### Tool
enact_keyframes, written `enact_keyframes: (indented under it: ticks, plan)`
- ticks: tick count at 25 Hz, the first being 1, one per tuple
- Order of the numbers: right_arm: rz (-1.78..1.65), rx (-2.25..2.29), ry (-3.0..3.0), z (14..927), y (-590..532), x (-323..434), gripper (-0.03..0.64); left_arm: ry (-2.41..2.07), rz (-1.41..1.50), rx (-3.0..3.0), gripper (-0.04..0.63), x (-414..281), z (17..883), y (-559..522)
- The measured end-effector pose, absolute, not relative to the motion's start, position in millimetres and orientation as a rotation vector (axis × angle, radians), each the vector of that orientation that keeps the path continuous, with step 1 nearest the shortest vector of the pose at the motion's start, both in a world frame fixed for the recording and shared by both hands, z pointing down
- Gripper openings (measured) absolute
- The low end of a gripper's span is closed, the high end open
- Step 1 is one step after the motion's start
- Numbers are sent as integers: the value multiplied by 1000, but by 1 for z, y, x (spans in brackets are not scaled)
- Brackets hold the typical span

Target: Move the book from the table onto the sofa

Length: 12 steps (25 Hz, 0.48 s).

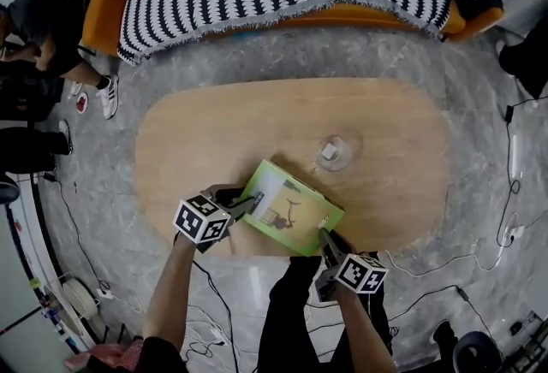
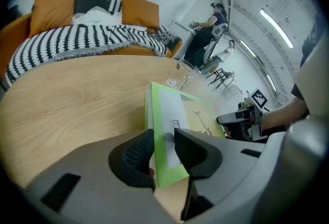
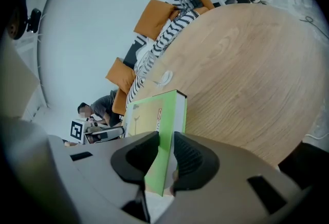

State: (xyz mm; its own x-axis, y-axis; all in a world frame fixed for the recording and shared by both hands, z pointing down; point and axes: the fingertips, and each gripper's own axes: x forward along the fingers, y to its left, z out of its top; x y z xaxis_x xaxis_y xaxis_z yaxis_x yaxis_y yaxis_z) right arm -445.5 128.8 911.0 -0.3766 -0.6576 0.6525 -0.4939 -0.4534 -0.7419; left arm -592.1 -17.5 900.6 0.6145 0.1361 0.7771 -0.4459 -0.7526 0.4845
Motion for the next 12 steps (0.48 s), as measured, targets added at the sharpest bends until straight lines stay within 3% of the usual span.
enact_keyframes:
  ticks: [12]
  plan:
    - [-1924, -1668, 1697, 847, 127, -406, 103, -346, 1041, 2130, 120, -575, 836, 2]
